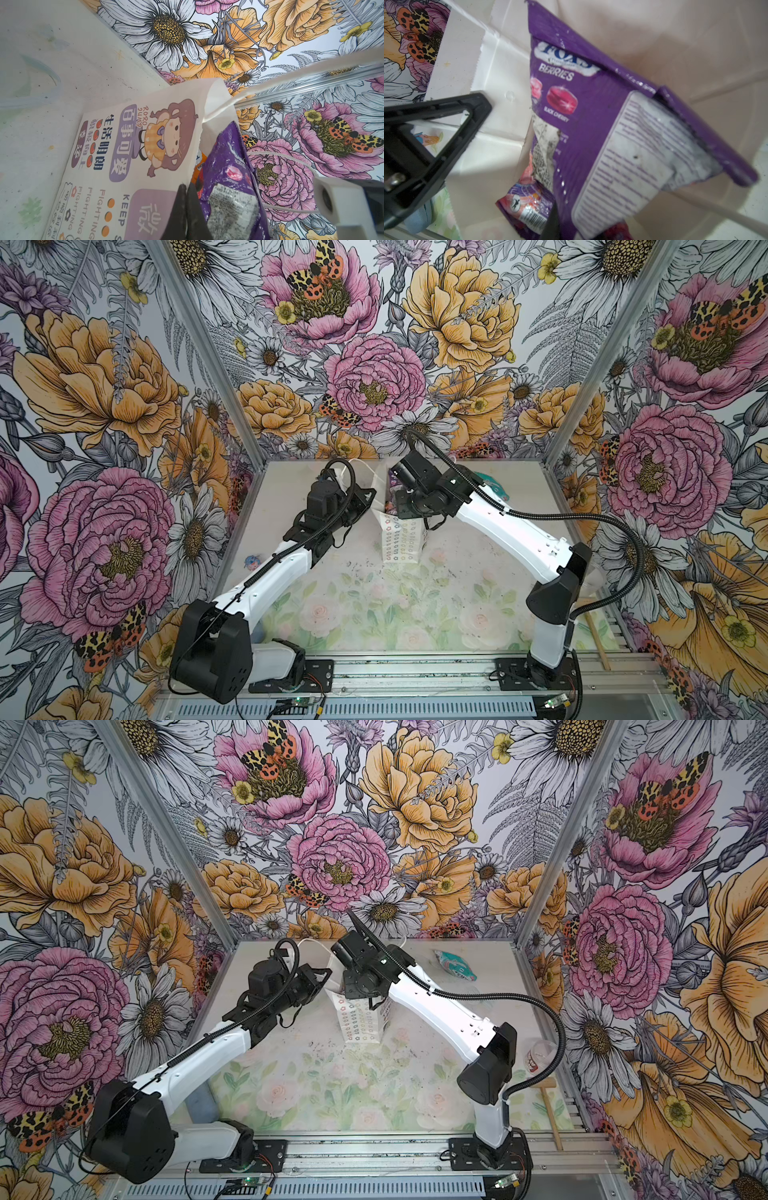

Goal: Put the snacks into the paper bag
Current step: 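Lower the purple packet into the bag with the right gripper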

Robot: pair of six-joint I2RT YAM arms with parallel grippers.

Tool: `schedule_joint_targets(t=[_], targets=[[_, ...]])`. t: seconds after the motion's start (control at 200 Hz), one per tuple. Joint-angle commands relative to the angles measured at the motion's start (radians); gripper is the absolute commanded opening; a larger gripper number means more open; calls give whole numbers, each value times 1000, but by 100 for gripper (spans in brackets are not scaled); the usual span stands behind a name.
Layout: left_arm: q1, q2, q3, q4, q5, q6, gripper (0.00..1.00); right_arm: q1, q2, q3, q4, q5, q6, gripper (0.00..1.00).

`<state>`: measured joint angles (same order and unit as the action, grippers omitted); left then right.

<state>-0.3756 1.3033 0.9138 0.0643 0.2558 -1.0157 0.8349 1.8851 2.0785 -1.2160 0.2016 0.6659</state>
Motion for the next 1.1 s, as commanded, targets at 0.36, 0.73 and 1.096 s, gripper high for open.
schedule_joint_targets(t=[0.36, 0.73, 1.096], targets=[[-6, -24, -8, 25, -15, -2, 0, 22, -54, 8, -45, -16, 15, 0], [-6, -21, -9, 25, -18, -1, 0, 21, -49, 32, -48, -33, 20, 24], [-6, -21, -9, 26, -15, -1, 0, 22, -53, 100, -63, -39, -1, 43]])
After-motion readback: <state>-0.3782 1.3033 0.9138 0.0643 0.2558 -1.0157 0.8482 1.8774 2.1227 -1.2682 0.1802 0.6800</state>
